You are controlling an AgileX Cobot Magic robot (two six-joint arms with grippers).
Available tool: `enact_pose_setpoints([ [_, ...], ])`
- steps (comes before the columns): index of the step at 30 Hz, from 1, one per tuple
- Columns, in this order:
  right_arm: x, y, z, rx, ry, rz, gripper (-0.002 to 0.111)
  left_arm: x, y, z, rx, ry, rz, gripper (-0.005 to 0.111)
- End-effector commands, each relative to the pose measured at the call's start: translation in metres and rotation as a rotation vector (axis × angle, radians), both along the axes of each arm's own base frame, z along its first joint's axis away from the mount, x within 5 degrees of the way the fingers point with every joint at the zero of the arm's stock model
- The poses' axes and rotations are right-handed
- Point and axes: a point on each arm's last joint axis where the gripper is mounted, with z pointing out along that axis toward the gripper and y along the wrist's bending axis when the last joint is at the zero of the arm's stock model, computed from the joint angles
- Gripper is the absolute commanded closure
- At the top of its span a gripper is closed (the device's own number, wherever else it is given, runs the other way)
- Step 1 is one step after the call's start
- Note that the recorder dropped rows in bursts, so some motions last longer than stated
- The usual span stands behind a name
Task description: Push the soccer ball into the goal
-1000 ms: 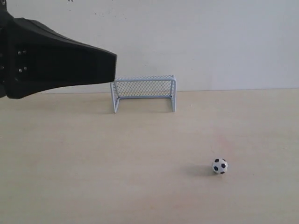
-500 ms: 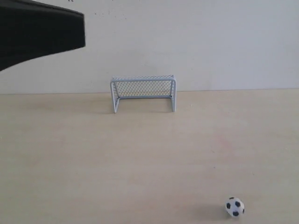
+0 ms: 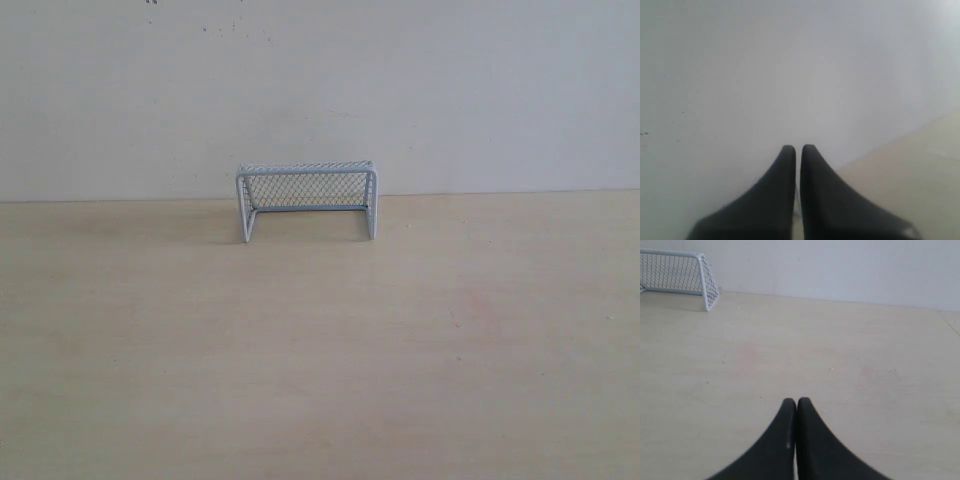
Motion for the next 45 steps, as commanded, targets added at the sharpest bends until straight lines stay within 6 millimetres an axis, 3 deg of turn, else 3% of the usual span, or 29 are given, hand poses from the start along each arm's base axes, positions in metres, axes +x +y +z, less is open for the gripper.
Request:
enact_pose_setpoints([
  [1,0.000,0.000,0.001,-0.003,-0.013,-0.002,0.109,-0.011,0.008,-0.007,-0.041,-0.053,0.065,0.102],
  [9,0.000,0.000,0.001,-0.003,-0.013,-0.002,0.109,-0.026,0.018,-0.015,-0.087,-0.145,0.145,0.102],
  [20,0.000,0.000,0.001,-0.003,-0.013,-0.002,0.109,-0.018,0.026,-0.029,-0.108,-0.112,0.239,0.102],
  [37,0.000,0.000,0.001,-0.003,-0.013,-0.002,0.109,-0.017,0.026,-0.029,-0.108,-0.112,0.241,0.102],
  [41,0.000,0.000,0.001,-0.003,-0.013,-0.002,0.109,-0.017,0.024,-0.031,-0.004,-0.128,0.248,0.102],
  [45,0.000,0.000,0.001,-0.003,-0.013,-0.002,0.109,-0.013,0.018,-0.050,0.128,-0.013,0.201,0.102],
])
